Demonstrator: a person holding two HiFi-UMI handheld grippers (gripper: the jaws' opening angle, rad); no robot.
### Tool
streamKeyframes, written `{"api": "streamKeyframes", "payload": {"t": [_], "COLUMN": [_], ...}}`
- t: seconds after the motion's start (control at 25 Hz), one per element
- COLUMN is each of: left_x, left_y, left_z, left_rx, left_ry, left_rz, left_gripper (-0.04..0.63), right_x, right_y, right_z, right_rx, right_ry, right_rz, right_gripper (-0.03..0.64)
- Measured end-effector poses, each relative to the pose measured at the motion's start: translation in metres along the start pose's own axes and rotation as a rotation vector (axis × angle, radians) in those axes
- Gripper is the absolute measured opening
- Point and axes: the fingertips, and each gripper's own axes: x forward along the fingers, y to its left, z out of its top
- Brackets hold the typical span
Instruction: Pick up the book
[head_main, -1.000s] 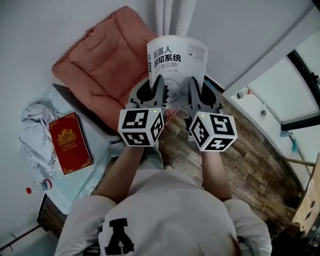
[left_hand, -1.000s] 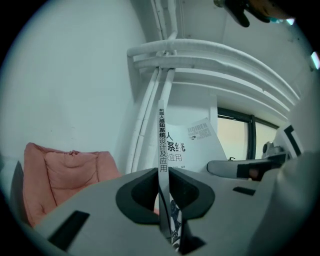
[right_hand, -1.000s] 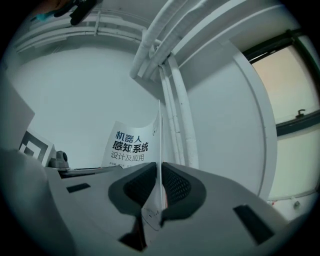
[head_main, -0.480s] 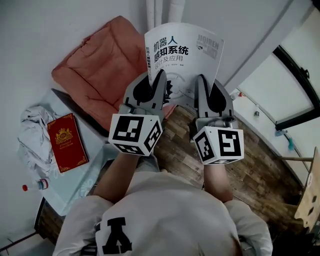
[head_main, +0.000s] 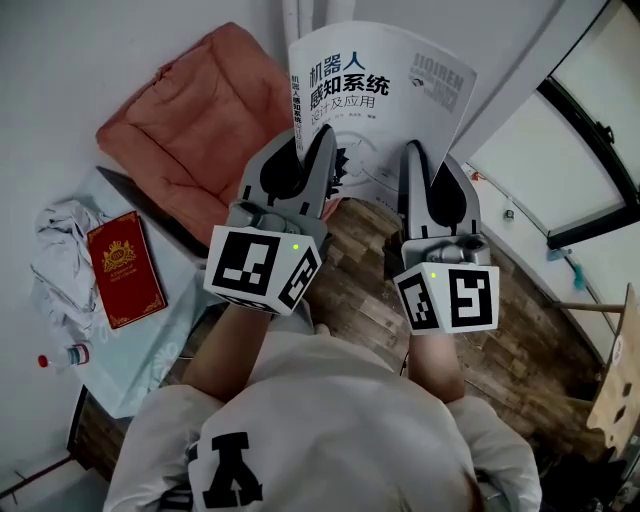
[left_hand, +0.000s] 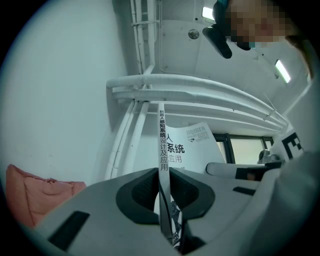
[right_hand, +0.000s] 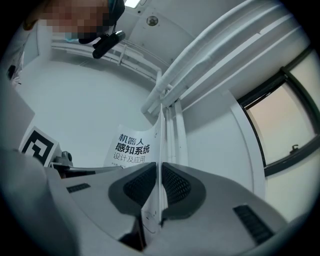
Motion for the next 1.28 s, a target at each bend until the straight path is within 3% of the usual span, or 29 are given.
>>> {"api": "streamKeyframes", "payload": {"t": [0.24,0.76,1.08,1.28], "left_x": [0.003,0.003,0.002,0.000], "left_y": [0.003,0.003,0.001,0.003], "left_z": [-0.005,-0.008,-0.007,0.000], "left_rx": [-0.009,-0.056,-0.056,-0.009], "left_ry": [0.028,0.054,0.081,0.071], "left_rz": [0.030,-0.018,0.016,0.074], "left_gripper": [0.048,0.048,0.048,0.048], "right_x": [0.005,0.004,0.006,0.011], "right_y": [-0.002,-0.003,-0.005,-0.005], "right_z": [-0.004,-0.005,-0.006,-0.006], "right_rx": [0.003,-0.014,0.011,0.037], "right_ry": [0.039,0.067,0.086,0.066], "right_rz": [0.047,0.024,0.061,0.125], "right_gripper": [0.058,0.058,0.058,0.058]}}
